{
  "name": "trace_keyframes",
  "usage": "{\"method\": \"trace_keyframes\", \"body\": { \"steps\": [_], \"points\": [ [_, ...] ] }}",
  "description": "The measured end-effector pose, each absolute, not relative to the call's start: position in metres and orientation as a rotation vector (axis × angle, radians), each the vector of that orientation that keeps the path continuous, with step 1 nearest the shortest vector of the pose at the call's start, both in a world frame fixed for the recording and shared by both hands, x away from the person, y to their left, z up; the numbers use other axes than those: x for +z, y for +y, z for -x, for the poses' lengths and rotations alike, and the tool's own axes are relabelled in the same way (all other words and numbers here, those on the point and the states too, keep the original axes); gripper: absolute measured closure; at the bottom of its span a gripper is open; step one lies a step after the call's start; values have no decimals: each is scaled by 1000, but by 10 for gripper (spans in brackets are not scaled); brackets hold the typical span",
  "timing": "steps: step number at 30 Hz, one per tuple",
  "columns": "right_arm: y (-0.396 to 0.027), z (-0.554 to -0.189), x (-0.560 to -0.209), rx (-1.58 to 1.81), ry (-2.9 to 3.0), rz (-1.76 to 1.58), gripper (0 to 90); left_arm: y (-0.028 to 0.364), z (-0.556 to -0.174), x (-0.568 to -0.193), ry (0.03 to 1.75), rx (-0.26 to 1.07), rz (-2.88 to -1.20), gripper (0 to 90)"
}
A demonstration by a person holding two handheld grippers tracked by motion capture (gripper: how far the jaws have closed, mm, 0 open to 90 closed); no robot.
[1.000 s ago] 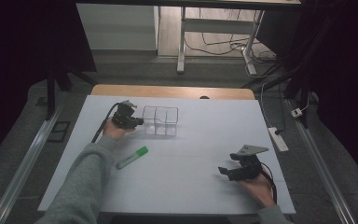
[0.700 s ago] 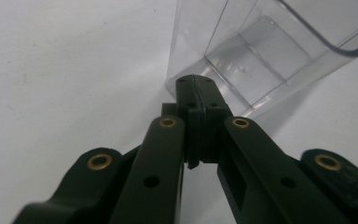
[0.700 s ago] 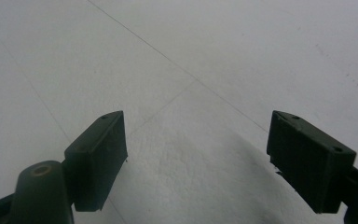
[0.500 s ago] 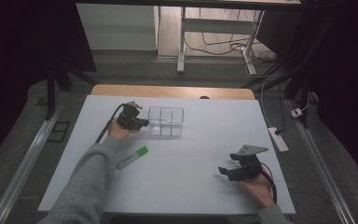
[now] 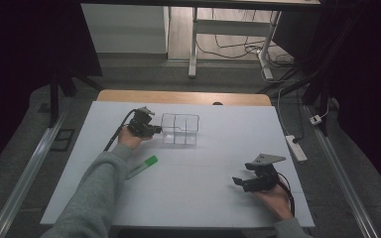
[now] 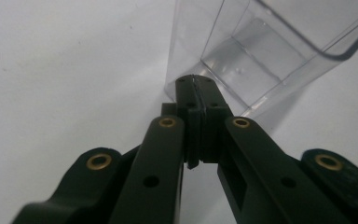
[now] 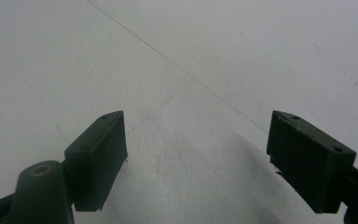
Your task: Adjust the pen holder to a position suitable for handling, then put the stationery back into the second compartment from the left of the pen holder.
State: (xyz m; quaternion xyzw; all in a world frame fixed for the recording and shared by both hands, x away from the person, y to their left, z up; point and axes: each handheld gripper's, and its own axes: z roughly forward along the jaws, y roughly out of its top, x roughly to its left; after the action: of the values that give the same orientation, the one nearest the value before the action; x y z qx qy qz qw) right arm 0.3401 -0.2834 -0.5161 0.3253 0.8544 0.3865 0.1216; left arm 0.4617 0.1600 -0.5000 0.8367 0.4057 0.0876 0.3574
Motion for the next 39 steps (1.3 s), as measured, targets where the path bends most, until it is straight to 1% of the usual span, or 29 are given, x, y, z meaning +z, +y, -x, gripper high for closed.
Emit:
{"method": "trace_keyframes", "body": {
  "steps": [5, 7, 11, 13, 18, 22, 25, 28, 39],
  "points": [
    [-284, -341, -516, 1143, 2489, -958, 200, 164, -456, -495, 1042, 240, -2174, 886],
    [-284, -340, -516, 1150, 2486, -959, 200, 166, -452, -493, 1043, 235, -2164, 866],
    [-285, -340, -515, 1156, 2475, -964, 200, 169, -442, -487, 1026, 243, -2165, 779],
    [-285, -340, -515, 1167, 2471, -966, 200, 170, -438, -483, 1013, 219, -2169, 706],
    [-284, -340, -514, 1171, 2467, -965, 202, 173, -424, -474, 993, 218, -2197, 518],
    [-284, -341, -515, 1173, 2478, -963, 200, 174, -413, -467, 978, 214, -2226, 421],
    [-285, -339, -514, 1170, 2470, -960, 200, 175, -408, -463, 976, 183, -2240, 380],
    [-285, -338, -514, 1168, 2470, -957, 200, 173, -403, -460, 963, 162, -2269, 357],
    [-284, -338, -514, 1169, 2469, -953, 199, 175, -386, -450, 950, 159, -2294, 318]
  ]
}}
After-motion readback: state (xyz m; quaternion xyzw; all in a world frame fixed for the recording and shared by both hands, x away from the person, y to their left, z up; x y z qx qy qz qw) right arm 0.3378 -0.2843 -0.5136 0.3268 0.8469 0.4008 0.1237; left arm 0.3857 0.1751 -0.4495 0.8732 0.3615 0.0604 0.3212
